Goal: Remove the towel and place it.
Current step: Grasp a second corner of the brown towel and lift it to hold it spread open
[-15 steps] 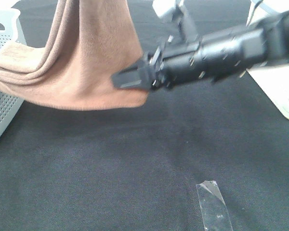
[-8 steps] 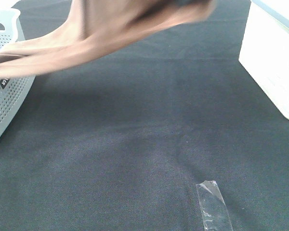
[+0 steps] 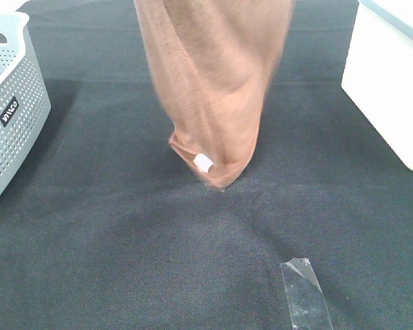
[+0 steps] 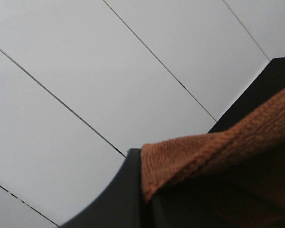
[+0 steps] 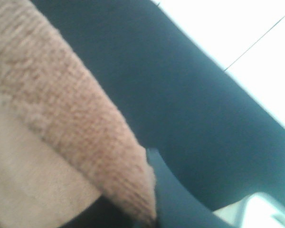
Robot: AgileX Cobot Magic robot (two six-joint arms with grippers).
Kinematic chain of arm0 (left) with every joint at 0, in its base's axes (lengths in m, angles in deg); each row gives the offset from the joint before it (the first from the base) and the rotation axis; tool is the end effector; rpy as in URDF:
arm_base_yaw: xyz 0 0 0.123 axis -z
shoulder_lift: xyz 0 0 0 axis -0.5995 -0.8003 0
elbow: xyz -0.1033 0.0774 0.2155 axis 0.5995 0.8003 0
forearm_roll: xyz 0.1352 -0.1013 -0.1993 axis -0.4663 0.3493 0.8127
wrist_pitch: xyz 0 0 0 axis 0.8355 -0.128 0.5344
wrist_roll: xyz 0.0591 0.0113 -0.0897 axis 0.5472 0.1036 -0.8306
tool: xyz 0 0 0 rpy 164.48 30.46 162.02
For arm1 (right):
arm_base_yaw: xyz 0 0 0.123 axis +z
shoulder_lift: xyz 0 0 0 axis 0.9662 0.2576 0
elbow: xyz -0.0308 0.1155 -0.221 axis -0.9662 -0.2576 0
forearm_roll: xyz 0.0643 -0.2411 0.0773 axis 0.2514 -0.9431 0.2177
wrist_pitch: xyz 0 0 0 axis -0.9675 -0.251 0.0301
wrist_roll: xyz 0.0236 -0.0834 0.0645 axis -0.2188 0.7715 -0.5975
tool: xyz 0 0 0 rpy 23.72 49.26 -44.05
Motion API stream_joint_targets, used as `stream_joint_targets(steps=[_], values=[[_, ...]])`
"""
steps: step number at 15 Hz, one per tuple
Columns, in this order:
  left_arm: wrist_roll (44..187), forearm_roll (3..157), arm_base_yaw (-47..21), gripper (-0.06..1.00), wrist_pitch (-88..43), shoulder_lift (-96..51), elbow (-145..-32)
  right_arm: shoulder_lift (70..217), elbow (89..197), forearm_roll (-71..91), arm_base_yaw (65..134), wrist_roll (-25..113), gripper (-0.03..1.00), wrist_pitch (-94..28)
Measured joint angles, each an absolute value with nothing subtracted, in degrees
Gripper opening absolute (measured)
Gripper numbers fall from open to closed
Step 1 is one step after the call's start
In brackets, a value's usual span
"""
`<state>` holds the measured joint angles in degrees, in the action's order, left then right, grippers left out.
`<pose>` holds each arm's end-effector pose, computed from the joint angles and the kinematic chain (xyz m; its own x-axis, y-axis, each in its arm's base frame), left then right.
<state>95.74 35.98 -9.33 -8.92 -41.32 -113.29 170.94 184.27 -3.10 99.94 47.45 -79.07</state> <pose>0.3570 -0.1670 0.4731 0.2439 0.6355 -0.7326 0.2089 0.7032 0.6796 0.3684 0.1624 0.4406 -0.2075 -0.6289 -0.7493 -0.5316 0.7155 -0.4534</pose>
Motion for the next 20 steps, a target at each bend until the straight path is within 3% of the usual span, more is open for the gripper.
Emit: stream_joint_targets(steps=[7,12,15,20], values=[[100.1,35.1,-17.0,0.0,-29.1,-48.3,-113.3,173.2,184.3,-11.8,99.9,47.0,0.0,-53.4],[100.5,35.1,-20.0,0.0,-38.2,-53.1,-113.6,179.5,184.3,-13.8,99.9,45.0,0.0,-47.7],[100.5,35.4,-23.6,0.0,-47.5,-57.2,-114.3,182.2,184.3,-14.6,99.1,40.9,0.0,-37.6],[100.6,38.8,-25.0,0.0,-51.6,-68.9,-129.3,186.5,185.0,-14.6,95.2,33.6,0.0,-25.6]])
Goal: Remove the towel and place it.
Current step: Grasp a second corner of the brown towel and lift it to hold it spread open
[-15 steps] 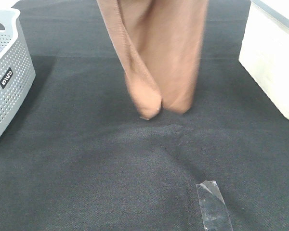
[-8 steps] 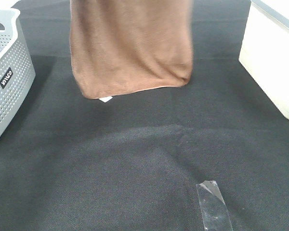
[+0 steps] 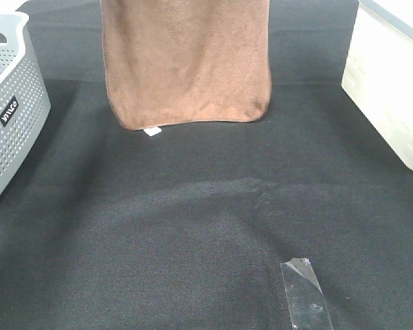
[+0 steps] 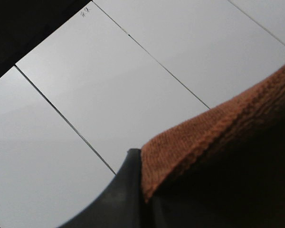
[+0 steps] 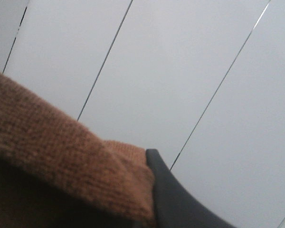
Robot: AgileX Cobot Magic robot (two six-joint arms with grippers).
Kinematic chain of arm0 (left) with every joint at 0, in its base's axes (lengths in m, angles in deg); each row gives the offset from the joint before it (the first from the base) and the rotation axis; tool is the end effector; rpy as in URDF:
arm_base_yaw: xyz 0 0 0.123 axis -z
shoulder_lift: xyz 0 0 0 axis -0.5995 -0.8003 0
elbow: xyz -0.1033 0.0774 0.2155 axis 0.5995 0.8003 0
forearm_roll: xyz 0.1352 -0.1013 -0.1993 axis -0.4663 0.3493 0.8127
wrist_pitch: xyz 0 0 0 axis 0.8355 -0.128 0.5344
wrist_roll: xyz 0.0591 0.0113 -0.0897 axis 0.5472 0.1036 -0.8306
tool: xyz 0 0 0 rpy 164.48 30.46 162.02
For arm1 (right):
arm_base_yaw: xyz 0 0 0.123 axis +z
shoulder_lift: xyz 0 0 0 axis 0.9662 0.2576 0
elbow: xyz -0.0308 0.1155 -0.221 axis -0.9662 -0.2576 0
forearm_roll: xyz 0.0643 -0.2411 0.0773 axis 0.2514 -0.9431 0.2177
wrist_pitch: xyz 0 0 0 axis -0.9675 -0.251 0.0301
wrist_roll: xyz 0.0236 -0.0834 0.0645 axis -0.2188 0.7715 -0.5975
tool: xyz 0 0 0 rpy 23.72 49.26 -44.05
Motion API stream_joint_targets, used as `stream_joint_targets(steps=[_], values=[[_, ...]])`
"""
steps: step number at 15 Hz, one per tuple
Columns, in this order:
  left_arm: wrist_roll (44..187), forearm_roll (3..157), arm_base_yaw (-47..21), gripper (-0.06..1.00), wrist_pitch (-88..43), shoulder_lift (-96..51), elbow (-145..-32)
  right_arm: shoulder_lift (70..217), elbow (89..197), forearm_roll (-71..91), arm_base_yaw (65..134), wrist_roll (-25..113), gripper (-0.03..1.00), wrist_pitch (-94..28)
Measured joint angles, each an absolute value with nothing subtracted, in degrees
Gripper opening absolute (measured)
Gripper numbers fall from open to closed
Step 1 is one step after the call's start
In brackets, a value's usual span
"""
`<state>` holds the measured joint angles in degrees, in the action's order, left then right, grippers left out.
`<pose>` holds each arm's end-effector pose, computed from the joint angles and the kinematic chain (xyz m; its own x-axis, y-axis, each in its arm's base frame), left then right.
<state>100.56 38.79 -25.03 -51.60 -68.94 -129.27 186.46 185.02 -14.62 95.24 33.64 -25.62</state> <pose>0.4897 -0.1240 0.4193 0.5914 0.5742 -0.5662 -0.0589 0.7310 0.6798 0.4711 0.1721 0.4183 0.3013 -0.4018 -0.8648 -0.2203 0.8530 -0.4731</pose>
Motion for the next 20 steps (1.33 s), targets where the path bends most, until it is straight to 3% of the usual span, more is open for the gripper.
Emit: stream_joint_targets(steps=[6,14,17,20], values=[[100.6,38.8,-25.0,0.0,-46.8,-85.4,-158.6,192.8,193.6,-9.5,92.0,32.0,0.0,-20.6],[98.3,38.3,-25.0,0.0,-39.2,-88.5,-161.3,194.5,193.9,-7.1,92.0,32.0,0.0,-24.5],[92.4,39.1,-23.5,0.0,-23.1,-89.2,-161.5,194.5,193.9,-3.2,92.0,32.0,0.0,-35.6],[96.3,50.5,-21.3,0.0,5.3,-89.1,-161.5,194.0,193.9,1.0,92.0,32.0,0.0,-50.9]])
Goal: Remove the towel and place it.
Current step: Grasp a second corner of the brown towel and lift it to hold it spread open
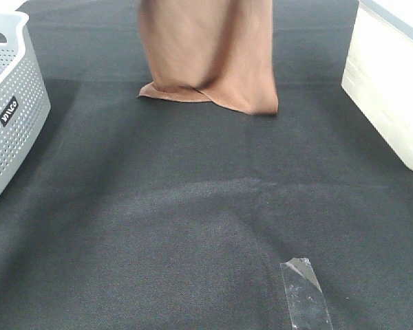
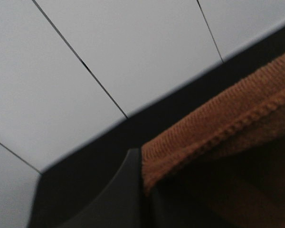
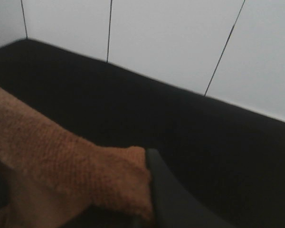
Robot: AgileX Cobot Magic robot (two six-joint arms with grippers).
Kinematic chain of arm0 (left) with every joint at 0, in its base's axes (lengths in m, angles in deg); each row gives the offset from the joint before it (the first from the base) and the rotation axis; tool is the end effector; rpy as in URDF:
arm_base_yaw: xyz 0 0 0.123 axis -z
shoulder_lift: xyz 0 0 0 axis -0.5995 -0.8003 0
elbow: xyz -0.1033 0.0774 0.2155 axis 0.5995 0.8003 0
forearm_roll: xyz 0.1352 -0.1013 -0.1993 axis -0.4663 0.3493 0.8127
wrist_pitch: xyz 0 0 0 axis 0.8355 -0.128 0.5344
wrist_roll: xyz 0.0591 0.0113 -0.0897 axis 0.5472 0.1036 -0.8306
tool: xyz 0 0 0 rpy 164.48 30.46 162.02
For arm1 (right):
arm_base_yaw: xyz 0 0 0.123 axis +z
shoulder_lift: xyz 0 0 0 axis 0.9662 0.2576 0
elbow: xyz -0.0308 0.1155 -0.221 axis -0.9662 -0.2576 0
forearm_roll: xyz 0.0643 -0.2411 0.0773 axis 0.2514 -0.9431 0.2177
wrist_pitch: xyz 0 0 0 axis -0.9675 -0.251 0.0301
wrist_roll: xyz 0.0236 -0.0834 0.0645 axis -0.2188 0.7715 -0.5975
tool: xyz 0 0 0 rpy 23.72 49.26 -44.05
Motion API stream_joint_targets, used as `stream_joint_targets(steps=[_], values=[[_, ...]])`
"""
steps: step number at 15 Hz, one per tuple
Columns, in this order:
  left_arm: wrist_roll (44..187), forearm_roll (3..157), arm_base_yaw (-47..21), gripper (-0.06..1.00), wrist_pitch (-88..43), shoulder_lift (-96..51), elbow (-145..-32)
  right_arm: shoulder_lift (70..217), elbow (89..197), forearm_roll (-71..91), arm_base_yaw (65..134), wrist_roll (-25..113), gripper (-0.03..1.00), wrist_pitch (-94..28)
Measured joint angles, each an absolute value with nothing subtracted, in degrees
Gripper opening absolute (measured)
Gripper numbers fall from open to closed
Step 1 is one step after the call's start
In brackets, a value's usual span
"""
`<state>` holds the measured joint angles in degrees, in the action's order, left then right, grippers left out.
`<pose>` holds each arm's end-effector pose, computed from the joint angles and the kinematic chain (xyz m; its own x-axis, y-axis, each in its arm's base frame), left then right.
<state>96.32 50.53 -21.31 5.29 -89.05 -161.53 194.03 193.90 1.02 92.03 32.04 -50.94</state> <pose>0.5423 -0.1343 0.3330 -0.1278 0.5193 -0.8450 0.2132 0.8464 0.4880 0.5013 0.1522 0.3583 -0.1758 -0.2609 -0.9492 -0.3277 0.9247 -0.1935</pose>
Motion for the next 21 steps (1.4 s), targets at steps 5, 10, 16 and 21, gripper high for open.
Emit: stream_joint_targets(steps=[5,10,16,21], values=[[98.7,62.5,-20.3,0.0,41.4,-84.4,-161.8,188.5,193.9,5.0,92.0,32.0,0.0,-75.4],[92.9,61.8,-20.3,0.0,42.5,-77.6,-157.4,185.7,193.9,9.9,92.0,34.1,0.0,-89.6],[91.7,62.4,-19.9,0.0,42.3,-59.2,-131.2,180.6,188.2,14.6,92.4,34.2,0.0,-93.2],[90.3,65.3,-19.7,0.0,40.6,-38.3,-102.0,167.8,166.9,19.2,93.1,34.2,0.0,-93.4]])
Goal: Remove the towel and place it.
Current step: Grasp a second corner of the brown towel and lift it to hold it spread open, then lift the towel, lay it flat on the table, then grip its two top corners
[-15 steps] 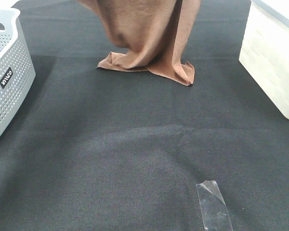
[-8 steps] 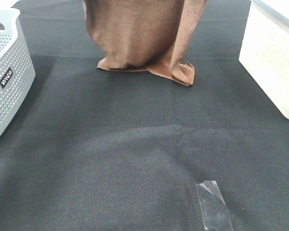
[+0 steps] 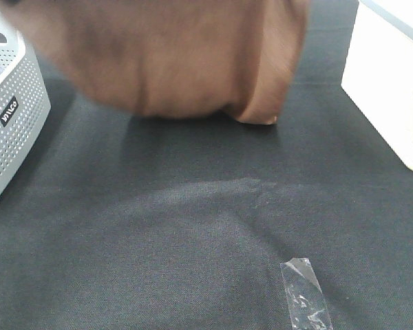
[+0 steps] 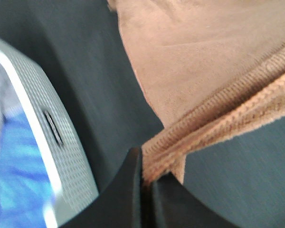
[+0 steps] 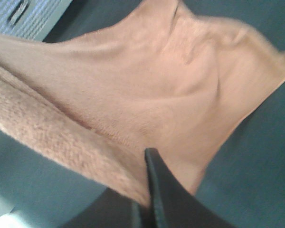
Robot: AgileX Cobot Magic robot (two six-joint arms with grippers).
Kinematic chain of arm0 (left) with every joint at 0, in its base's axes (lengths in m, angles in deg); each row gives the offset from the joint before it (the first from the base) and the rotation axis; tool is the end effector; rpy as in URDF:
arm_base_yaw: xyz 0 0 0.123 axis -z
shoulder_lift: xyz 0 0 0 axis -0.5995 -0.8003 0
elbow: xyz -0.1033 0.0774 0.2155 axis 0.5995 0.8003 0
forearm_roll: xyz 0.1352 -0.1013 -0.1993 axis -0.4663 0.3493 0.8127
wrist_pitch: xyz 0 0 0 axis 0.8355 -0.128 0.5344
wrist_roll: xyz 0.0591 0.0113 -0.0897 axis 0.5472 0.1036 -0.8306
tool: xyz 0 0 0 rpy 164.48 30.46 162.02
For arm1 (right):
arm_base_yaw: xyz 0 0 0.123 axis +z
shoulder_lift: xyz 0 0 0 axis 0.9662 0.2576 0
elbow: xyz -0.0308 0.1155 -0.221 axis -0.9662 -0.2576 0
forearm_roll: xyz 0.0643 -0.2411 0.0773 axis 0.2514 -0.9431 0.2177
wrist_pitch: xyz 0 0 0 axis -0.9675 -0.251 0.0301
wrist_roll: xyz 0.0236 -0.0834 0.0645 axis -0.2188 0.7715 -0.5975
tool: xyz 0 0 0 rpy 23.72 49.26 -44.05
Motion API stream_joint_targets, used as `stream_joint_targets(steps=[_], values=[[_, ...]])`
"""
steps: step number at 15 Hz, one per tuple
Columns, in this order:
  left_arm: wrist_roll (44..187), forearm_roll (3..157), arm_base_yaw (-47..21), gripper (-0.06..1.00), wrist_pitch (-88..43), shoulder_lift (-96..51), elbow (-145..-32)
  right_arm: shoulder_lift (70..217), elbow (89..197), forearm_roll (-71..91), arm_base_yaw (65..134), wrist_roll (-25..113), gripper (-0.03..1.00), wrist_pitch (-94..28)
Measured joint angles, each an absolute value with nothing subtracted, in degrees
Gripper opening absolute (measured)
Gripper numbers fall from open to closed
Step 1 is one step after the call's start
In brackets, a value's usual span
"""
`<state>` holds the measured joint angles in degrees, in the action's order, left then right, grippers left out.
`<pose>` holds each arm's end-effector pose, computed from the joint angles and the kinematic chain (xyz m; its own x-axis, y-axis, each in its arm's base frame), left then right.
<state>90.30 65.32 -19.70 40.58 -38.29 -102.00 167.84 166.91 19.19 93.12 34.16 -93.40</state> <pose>0.3285 -0.0991 0.3438 -0.7554 0.3945 -0.5232 0.4063 0.9084 0.0985 0.3499 0.1458 0.3507 -0.7390 -0.3561 -0.5719 -0.5314 0.8299 0.1701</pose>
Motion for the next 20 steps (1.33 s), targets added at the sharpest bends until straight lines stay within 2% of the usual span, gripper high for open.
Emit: stream_joint_targets(steps=[4,12,15,16,20], values=[[87.0,70.3,-19.2,0.0,39.4,-23.0,-85.7,155.9,149.2,22.2,93.4,34.2,0.0,-93.2],[86.5,80.7,-19.2,0.0,37.9,-5.0,-62.9,141.7,129.0,25.4,93.5,33.9,0.0,-93.1],[86.5,83.3,-19.2,0.0,37.6,-4.1,-57.3,141.0,124.6,25.6,93.5,33.9,0.0,-93.1],[86.5,85.7,-19.2,0.0,37.6,-4.1,-53.7,141.0,119.6,25.6,93.5,33.9,0.0,-93.1],[85.7,86.6,-19.2,0.0,37.8,-4.5,-52.6,141.0,112.0,26.1,93.5,33.9,0.0,-90.3]])
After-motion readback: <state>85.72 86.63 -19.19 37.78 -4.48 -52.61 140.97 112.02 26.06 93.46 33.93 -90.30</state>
